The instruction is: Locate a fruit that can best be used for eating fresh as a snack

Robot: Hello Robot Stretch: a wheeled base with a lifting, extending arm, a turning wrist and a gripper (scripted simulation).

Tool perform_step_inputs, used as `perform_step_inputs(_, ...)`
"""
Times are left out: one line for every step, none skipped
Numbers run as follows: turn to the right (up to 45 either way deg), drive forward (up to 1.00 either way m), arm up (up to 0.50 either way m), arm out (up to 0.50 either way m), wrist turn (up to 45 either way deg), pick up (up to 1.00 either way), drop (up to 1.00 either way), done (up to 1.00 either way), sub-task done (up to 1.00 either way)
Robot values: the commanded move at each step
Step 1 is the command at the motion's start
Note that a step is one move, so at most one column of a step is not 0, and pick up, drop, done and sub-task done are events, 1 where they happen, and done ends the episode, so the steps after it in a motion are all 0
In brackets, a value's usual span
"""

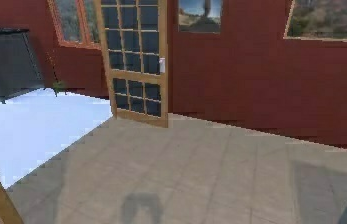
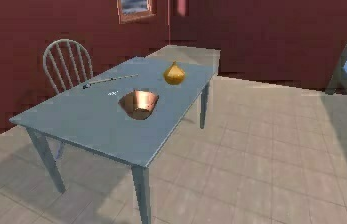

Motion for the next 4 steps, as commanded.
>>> perform_step_inputs(0.0, 0.75, 0.00, 0.00, 0.0, 0.00, 0.00, 0.00, 0.00)
perform_step_inputs(-45.0, 0.00, 0.00, 0.00, 0.0, 0.00, 0.00, 0.00, 0.00)
perform_step_inputs(-3.0, 0.00, 0.00, 0.00, 0.0, 0.00, 0.00, 0.00, 0.00)
perform_step_inputs(0.0, 1.00, 0.00, 0.00, 0.0, 0.00, 0.00, 0.00, 0.00)
